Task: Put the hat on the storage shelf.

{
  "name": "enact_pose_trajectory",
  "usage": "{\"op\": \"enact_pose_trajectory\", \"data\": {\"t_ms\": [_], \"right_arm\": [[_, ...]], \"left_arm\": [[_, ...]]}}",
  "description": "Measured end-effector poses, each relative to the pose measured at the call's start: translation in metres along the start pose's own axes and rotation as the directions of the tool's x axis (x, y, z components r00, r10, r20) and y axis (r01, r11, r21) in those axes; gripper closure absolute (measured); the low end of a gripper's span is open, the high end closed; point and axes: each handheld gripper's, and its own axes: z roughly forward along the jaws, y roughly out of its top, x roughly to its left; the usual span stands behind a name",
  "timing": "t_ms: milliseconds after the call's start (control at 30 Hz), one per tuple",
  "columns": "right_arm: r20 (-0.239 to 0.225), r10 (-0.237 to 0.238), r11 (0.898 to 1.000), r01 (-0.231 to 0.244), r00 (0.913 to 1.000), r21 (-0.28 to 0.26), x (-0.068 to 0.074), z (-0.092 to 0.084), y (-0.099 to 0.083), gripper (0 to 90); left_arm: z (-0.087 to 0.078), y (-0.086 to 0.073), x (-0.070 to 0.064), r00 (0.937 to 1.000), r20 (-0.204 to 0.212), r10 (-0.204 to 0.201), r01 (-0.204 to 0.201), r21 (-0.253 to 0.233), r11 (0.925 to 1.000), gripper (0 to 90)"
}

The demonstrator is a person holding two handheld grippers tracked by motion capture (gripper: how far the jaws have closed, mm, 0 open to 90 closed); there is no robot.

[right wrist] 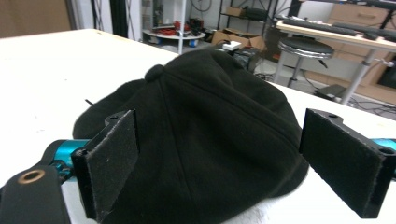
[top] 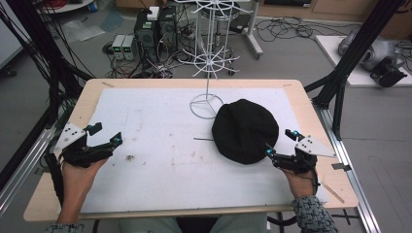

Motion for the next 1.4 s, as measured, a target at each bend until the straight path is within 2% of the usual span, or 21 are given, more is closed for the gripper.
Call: {"op": "enact_pose_trajectory", "data": {"t_ms": [133, 233, 400, 500, 533, 567, 633, 767, 867, 967, 1000, 1033, 1133, 1267, 1400], "right_arm": [[-0.027, -0.017, 1.000, 0.017, 0.9995, 0.003, 0.001, 0.005, 0.004, 13.8], [-0.072, -0.033, 0.999, 0.034, 0.9969, 0.019, 0.002, 0.013, 0.009, 13.8], [-0.101, -0.045, 0.999, 0.048, 0.9938, 0.025, -0.001, 0.027, 0.021, 14.4], [-0.139, -0.049, 0.997, 0.056, 0.9891, 0.051, -0.007, 0.038, 0.027, 14.4], [-0.139, -0.049, 0.997, 0.056, 0.9891, 0.051, -0.007, 0.038, 0.027, 14.4], [-0.162, -0.039, 0.996, 0.052, 0.9861, 0.073, -0.012, 0.046, 0.029, 14.3], [-0.178, -0.038, 0.994, 0.056, 0.9832, 0.097, -0.014, 0.053, 0.031, 14.3], [-0.188, -0.059, 0.990, 0.082, 0.9804, 0.114, -0.013, 0.063, 0.034, 14.8], [-0.204, -0.089, 0.981, 0.121, 0.9749, 0.151, -0.012, 0.075, 0.033, 15.4], [-0.238, -0.086, 0.976, 0.131, 0.9674, 0.177, -0.014, 0.083, 0.030, 15.5], [-0.238, -0.086, 0.976, 0.131, 0.9674, 0.177, -0.014, 0.083, 0.030, 15.5], [-0.243, -0.099, 0.970, 0.148, 0.9649, 0.193, -0.016, 0.086, 0.029, 16.0], [-0.250, -0.110, 0.969, 0.159, 0.9621, 0.189, -0.017, 0.087, 0.030, 18.0], [-0.248, -0.140, 0.962, 0.191, 0.9586, 0.194, -0.021, 0.089, 0.028, 21.2], [-0.255, -0.159, 0.955, 0.214, 0.9536, 0.205, -0.019, 0.090, 0.028, 29.2]], "left_arm": [[0.000, 0.001, 0.000, 1.0000, 0.005, 0.001, -0.001, -0.002, 1.0000, 20.3], [-0.001, 0.002, -0.002, 0.9999, 0.012, -0.001, 0.001, -0.008, 1.0000, 20.3], [-0.001, 0.004, -0.005, 0.9997, 0.024, 0.005, -0.004, -0.015, 0.9999, 20.3], [-0.001, 0.005, -0.005, 0.9997, 0.025, 0.004, -0.003, -0.020, 0.9998, 20.3], [-0.002, 0.005, -0.005, 0.9997, 0.024, 0.002, -0.002, -0.021, 0.9998, 20.3], [-0.002, 0.005, -0.005, 0.9997, 0.024, 0.000, 0.001, -0.022, 0.9998, 20.3], [-0.001, 0.005, -0.005, 0.9996, 0.027, -0.001, 0.002, -0.022, 0.9998, 20.3], [-0.001, 0.005, -0.005, 0.9995, 0.030, -0.001, 0.002, -0.021, 0.9998, 20.3], [0.000, 0.004, -0.005, 0.9995, 0.033, -0.004, 0.004, -0.019, 0.9998, 20.3], [0.000, 0.004, -0.006, 0.9994, 0.035, -0.002, 0.003, -0.016, 0.9999, 20.3], [0.000, 0.005, -0.006, 0.9994, 0.035, -0.001, 0.002, -0.016, 0.9999, 20.3], [0.000, 0.005, -0.006, 0.9993, 0.036, -0.001, 0.001, -0.017, 0.9999, 20.3], [0.000, 0.005, -0.006, 0.9993, 0.038, -0.002, 0.003, -0.017, 0.9999, 20.4], [0.000, 0.005, -0.006, 0.9993, 0.038, -0.006, 0.006, -0.017, 0.9998, 20.4], [0.000, 0.004, -0.006, 0.9992, 0.038, -0.006, 0.007, -0.017, 0.9998, 20.4]]}}
